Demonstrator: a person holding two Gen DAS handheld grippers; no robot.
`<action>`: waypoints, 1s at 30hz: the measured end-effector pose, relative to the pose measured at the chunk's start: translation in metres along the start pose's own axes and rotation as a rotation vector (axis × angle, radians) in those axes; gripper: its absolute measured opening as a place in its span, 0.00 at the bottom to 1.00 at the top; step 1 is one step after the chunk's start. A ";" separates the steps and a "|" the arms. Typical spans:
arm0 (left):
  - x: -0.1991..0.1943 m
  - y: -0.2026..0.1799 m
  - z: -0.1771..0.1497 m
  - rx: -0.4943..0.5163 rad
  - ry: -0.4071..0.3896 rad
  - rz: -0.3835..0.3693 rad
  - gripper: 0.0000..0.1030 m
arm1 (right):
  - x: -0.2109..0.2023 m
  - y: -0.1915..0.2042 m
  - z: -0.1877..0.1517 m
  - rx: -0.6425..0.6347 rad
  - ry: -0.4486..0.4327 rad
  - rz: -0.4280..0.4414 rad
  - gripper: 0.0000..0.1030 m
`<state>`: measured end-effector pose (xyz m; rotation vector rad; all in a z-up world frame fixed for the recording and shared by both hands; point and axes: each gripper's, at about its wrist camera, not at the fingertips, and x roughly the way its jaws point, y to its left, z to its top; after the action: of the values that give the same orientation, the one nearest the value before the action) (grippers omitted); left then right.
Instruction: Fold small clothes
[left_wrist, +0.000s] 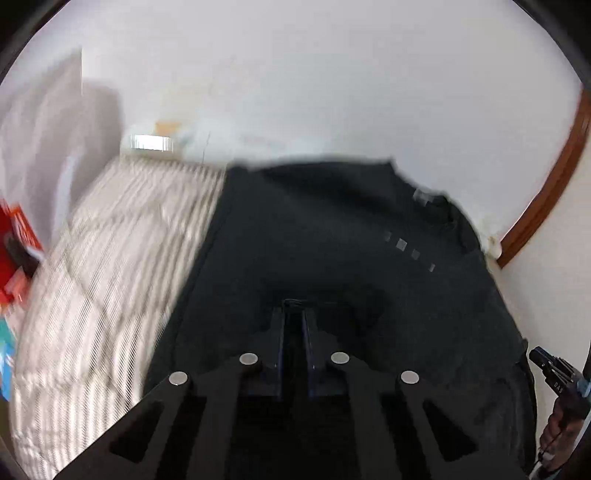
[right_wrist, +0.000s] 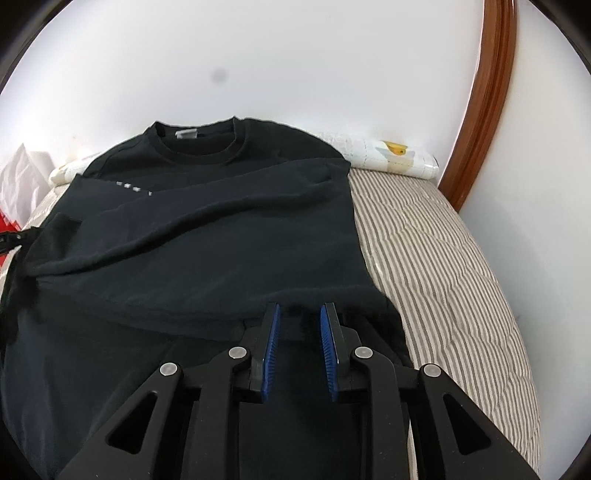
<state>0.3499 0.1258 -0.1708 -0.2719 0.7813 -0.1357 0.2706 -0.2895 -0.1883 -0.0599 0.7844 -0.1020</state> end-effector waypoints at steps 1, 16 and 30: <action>-0.009 -0.003 0.005 0.014 -0.033 0.005 0.07 | -0.001 0.001 0.003 0.000 -0.017 0.004 0.22; 0.023 0.018 0.000 0.010 0.081 0.215 0.05 | 0.049 -0.019 0.008 0.042 0.053 -0.095 0.25; -0.053 -0.026 -0.027 0.141 -0.058 0.251 0.22 | -0.048 -0.043 -0.032 0.087 -0.047 -0.084 0.34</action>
<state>0.2930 0.1077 -0.1457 -0.0422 0.7381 0.0538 0.2111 -0.3270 -0.1727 -0.0123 0.7292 -0.2139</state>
